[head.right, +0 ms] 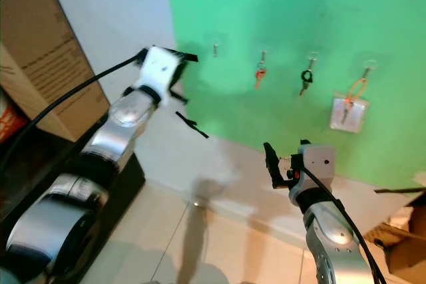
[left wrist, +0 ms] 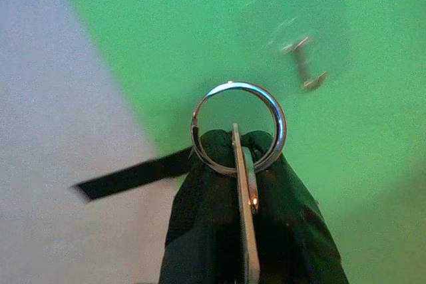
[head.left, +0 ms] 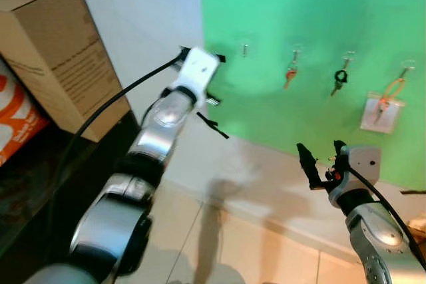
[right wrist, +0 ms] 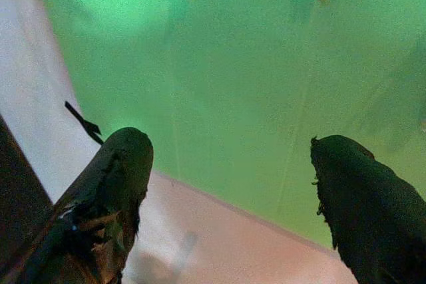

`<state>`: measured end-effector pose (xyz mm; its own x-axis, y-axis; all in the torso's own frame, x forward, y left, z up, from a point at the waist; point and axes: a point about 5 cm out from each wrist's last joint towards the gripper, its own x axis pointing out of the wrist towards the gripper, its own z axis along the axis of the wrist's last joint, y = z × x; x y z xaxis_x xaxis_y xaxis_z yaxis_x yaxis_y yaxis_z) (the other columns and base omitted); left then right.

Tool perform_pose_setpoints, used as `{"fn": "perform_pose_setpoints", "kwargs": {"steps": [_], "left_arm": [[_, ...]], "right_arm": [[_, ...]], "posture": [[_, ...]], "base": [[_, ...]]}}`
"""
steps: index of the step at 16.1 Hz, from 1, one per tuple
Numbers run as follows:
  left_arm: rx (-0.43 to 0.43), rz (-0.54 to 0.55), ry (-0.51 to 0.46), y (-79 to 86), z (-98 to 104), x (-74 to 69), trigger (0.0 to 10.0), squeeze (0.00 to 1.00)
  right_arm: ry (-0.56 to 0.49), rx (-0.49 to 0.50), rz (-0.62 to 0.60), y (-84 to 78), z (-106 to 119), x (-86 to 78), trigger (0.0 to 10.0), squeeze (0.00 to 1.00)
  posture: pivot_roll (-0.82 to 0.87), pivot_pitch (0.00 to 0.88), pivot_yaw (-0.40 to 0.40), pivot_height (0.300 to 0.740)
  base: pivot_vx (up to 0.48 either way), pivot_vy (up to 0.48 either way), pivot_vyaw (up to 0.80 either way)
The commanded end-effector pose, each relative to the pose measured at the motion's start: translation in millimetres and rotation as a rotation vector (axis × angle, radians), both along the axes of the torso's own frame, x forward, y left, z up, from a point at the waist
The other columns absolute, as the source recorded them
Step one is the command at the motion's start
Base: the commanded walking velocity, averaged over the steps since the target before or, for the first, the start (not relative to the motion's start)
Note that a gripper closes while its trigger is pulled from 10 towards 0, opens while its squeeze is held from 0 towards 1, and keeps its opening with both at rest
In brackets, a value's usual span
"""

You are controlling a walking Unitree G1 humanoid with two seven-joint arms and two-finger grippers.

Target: Hang keys on a hook

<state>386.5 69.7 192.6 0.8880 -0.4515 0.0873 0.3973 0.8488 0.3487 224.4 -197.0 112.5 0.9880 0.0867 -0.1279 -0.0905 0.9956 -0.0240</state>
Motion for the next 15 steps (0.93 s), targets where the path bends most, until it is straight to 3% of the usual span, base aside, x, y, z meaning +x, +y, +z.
{"fn": "perform_pose_setpoints", "kwargs": {"steps": [1,3,5,15], "left_arm": [[-0.022,-0.043,0.006,-10.9,5,1.5,10.0,0.0],[-0.011,-0.098,0.012,-28.2,4,0.1,10.0,0.0],[0.003,-0.086,0.021,-33.9,3,1.7,10.0,0.0],[-0.074,0.06,0.097,-21.5,0,13.2,10.0,0.0]], "right_arm": [[-0.019,-0.008,-0.013,-3.3,5,-1.0,10.0,0.0],[-0.022,-0.01,-0.019,-5.5,7,-3.8,10.0,0.0],[-0.016,-0.018,-0.003,-7.7,8,-6.4,10.0,0.0],[-0.005,-0.073,0.128,-7.7,16,-14.3,10.0,0.0]], "posture": [[-0.25,0.0,0.087,0.74],[-0.26,0.0,0.095,0.74],[-0.28,0.0,0.093,0.74],[-0.31,0.0,0.099,0.74]], "base": [[0.0,0.0,0.0],[0.0,0.0,0.0],[0.0,0.0,0.0],[0.0,0.0,0.0]]}}
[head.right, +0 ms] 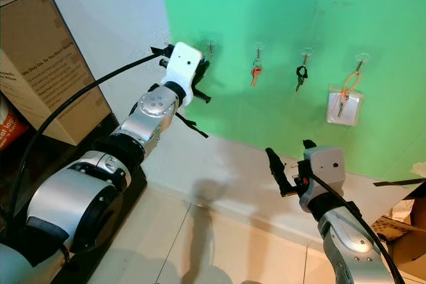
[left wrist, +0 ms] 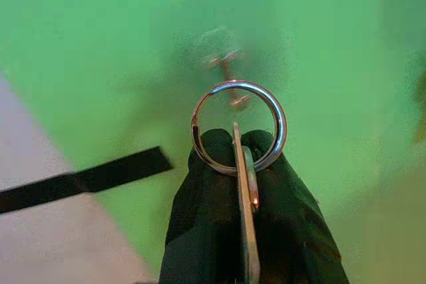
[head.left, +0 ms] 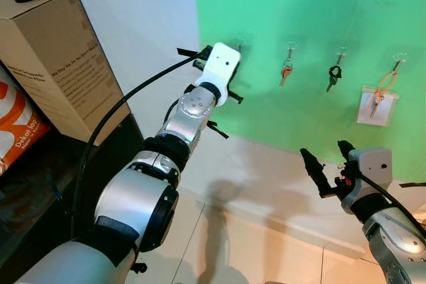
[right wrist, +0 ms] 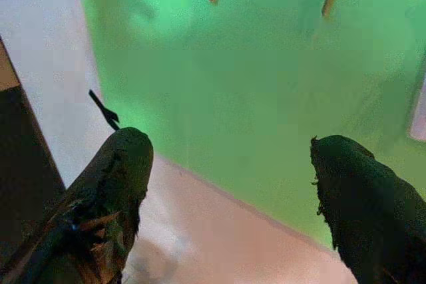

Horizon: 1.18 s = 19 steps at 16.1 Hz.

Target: Hang keys on a hook

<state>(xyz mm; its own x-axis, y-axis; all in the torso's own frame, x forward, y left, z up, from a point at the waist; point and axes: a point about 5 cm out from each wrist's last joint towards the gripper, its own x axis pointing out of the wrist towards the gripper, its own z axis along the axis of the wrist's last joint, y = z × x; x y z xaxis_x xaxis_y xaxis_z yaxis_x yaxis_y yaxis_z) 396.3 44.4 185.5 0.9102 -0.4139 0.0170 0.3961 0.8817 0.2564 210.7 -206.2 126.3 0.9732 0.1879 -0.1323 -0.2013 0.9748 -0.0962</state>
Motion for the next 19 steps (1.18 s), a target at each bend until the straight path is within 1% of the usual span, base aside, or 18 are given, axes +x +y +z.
{"fn": "perform_pose_setpoints", "kwargs": {"steps": [1,2,4,6,8,11,14,16,17,19], "left_arm": [[-0.013,0.038,-0.009,7.5,8,4.7,10.0,0.0],[-0.018,0.046,-0.001,11.1,8,6.1,10.0,0.0],[-0.025,0.043,0.012,12.8,8,6.7,10.0,0.0],[-0.022,0.017,0.026,9.8,7,6.3,10.0,0.0],[-0.018,0.02,0.034,9.0,7,6.7,10.0,0.0],[-0.031,0.022,0.039,9.3,11,8.4,10.0,0.0],[-0.027,0.0,0.043,8.2,12,8.4,10.0,0.0],[-0.033,-0.007,0.048,7.5,13,8.7,10.0,0.0],[-0.035,-0.007,0.048,8.1,14,9.1,10.0,0.0],[-0.035,-0.008,0.047,8.8,15,9.4,10.0,0.0]], "right_arm": [[0.002,-0.004,0.02,2.0,3,-0.5,10.0,0.0],[0.003,-0.008,0.025,2.5,3,-0.8,10.0,0.0],[0.004,-0.011,0.028,2.4,3,-1.6,10.0,0.0],[0.006,-0.017,0.027,1.6,4,-2.8,10.0,0.0],[0.007,-0.022,0.031,1.7,5,-2.8,10.0,0.0],[-0.004,-0.024,0.04,4.2,10,0.1,10.0,0.0],[-0.007,-0.021,0.04,7.3,10,0.2,10.0,0.0],[-0.009,-0.017,0.036,8.4,12,-1.6,10.0,0.0],[-0.007,-0.013,0.033,9.1,13,-4.0,10.0,0.0],[-0.004,-0.009,0.029,9.7,13,-6.2,10.0,0.0]], "posture": [[-0.31,0.0,0.102,0.74],[-0.32,0.0,0.105,0.74],[-0.32,0.0,0.105,0.74],[-0.33,0.0,0.106,0.74],[-0.33,0.0,0.106,0.74],[-0.34,0.0,0.107,0.74],[-0.34,0.0,0.114,0.74],[-0.34,0.009,0.115,0.74],[-0.34,0.035,0.114,0.74],[-0.33,0.057,0.112,0.74]], "base": [[0.0,0.0,0.0],[0.0,0.0,0.0],[0.0,0.0,0.0],[0.0,0.0,0.0],[0.0,0.0,0.0],[0.0,0.0,0.0],[0.0,0.0,0.0],[0.0,0.0,0.0],[0.0,0.0,0.0],[0.0,0.0,0.0]]}}
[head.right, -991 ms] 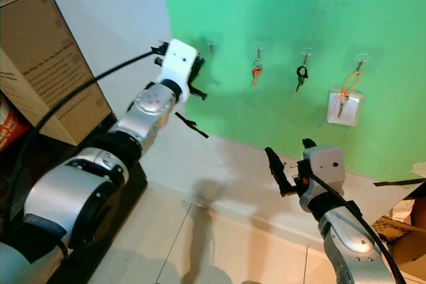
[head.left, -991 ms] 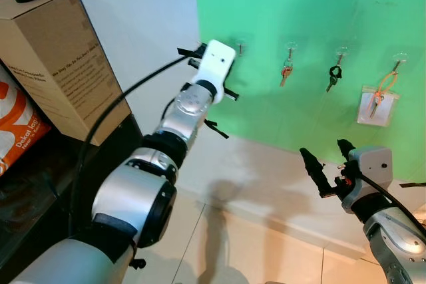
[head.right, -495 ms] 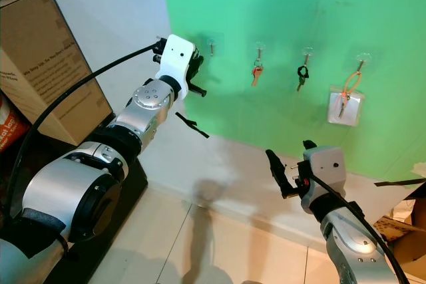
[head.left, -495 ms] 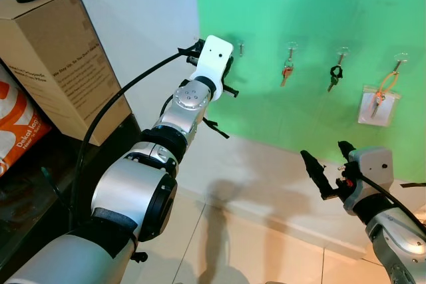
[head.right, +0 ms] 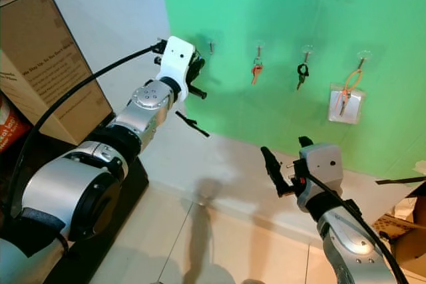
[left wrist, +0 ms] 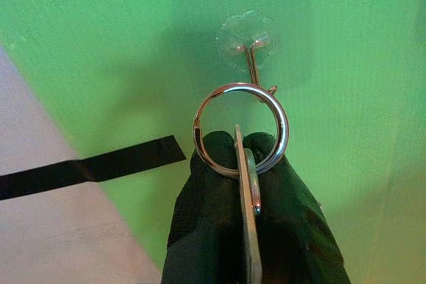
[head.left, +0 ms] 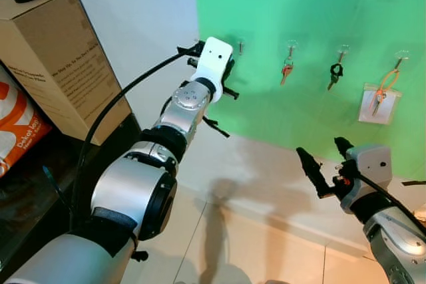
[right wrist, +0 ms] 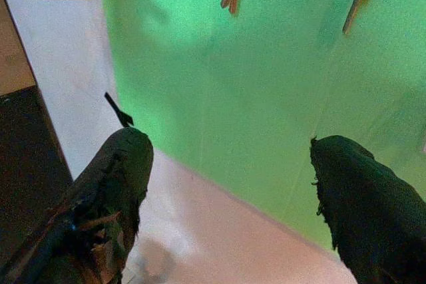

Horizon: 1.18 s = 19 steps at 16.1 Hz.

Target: Hang keys on a hook

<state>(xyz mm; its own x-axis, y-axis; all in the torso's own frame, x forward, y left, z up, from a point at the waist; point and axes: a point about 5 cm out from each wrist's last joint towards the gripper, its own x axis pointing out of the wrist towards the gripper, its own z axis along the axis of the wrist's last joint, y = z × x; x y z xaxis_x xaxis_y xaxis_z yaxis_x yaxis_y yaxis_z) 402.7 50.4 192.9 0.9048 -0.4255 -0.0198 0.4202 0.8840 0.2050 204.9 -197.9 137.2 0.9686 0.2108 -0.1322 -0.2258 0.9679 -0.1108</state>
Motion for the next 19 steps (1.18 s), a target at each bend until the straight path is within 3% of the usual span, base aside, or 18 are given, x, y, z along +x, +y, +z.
{"fn": "perform_pose_setpoints", "kwargs": {"steps": [1,10,19], "left_arm": [[-0.003,0.0,-0.01,3.7,9,3.4,10.0,0.0],[0.005,-0.052,-0.02,2.4,13,3.1,10.0,0.0],[-0.065,-0.105,-0.205,-9.6,29,-4.3,10.0,0.0]], "right_arm": [[0.004,0.011,-0.004,2.7,2,-2.7,10.0,0.0],[0.039,0.033,-0.044,4.6,2,-18.9,10.0,0.0],[0.032,0.038,-0.072,-0.3,3,-16.5,10.0,0.0]], "posture": [[-0.33,0.084,0.11,0.74],[-0.33,0.141,0.099,0.74],[-0.33,0.116,0.098,0.74]], "base": [[0.0,0.0,0.0],[0.0,0.0,0.0],[0.0,0.0,0.0]]}}
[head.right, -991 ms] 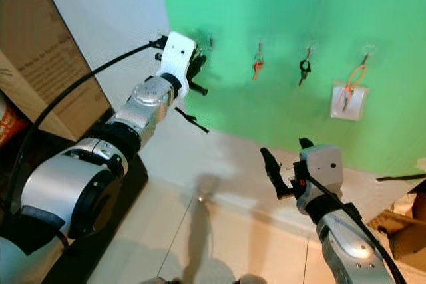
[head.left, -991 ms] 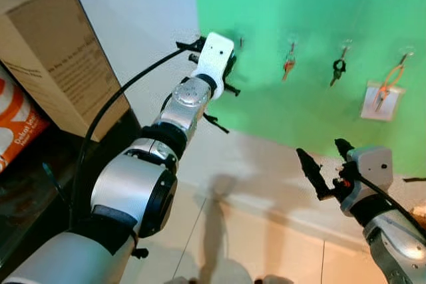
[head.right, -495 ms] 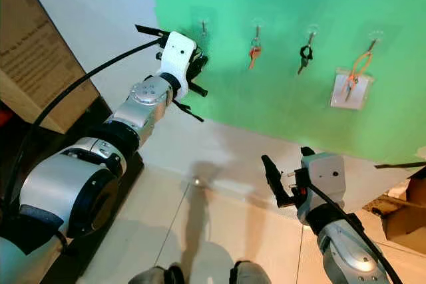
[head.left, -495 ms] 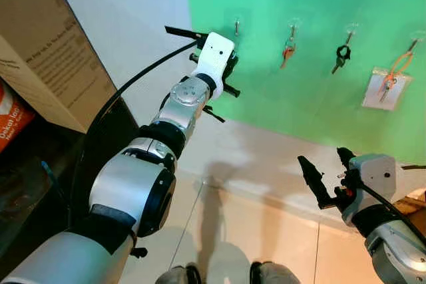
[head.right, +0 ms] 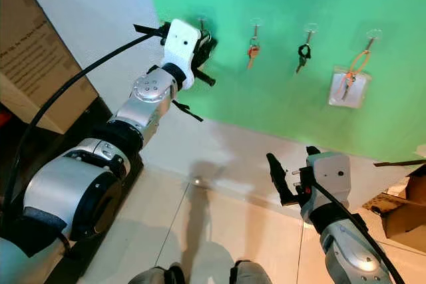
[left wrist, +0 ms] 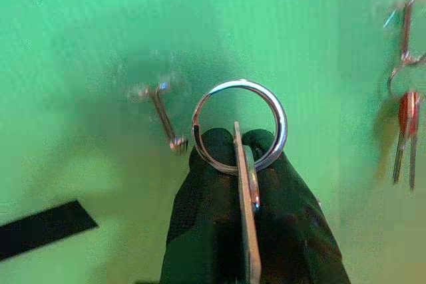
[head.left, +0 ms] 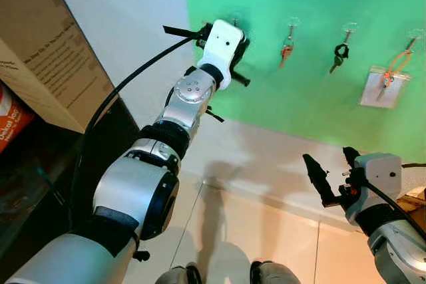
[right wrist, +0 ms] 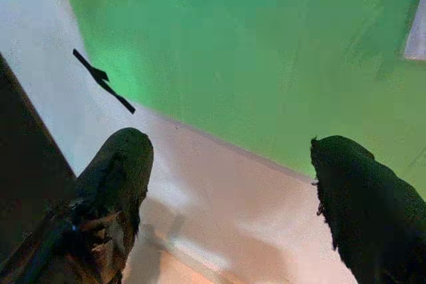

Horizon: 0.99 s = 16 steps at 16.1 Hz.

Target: Hang keys on a hook

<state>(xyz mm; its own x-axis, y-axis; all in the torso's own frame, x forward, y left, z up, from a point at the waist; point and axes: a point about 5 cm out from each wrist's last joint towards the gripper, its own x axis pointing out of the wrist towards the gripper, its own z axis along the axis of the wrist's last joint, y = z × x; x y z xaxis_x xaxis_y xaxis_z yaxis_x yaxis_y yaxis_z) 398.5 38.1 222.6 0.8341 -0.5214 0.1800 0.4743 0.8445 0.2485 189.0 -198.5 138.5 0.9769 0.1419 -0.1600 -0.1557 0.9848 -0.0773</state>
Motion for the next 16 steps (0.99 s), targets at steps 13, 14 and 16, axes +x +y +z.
{"fn": "perform_pose_setpoints", "kwargs": {"steps": [13,14,16], "left_arm": [[-0.086,0.133,0.058,17.0,4,8.7,10.0,0.0],[-0.084,0.128,0.069,17.1,4,9.2,10.0,0.0],[-0.075,0.109,0.086,15.0,4,9.4,10.0,0.0]], "right_arm": [[-0.004,0.002,0.019,-0.1,4,1.5,10.0,0.0],[-0.005,0.001,0.019,-0.4,4,1.7,10.0,0.0],[-0.005,-0.002,0.019,-1.3,5,1.7,10.0,0.0]], "posture": [[-0.34,0.112,0.097,0.74],[-0.34,0.112,0.097,0.74],[-0.35,0.111,0.095,0.74]], "base": [[0.0,0.0,0.0],[0.0,0.0,0.0],[0.0,0.0,0.0]]}}
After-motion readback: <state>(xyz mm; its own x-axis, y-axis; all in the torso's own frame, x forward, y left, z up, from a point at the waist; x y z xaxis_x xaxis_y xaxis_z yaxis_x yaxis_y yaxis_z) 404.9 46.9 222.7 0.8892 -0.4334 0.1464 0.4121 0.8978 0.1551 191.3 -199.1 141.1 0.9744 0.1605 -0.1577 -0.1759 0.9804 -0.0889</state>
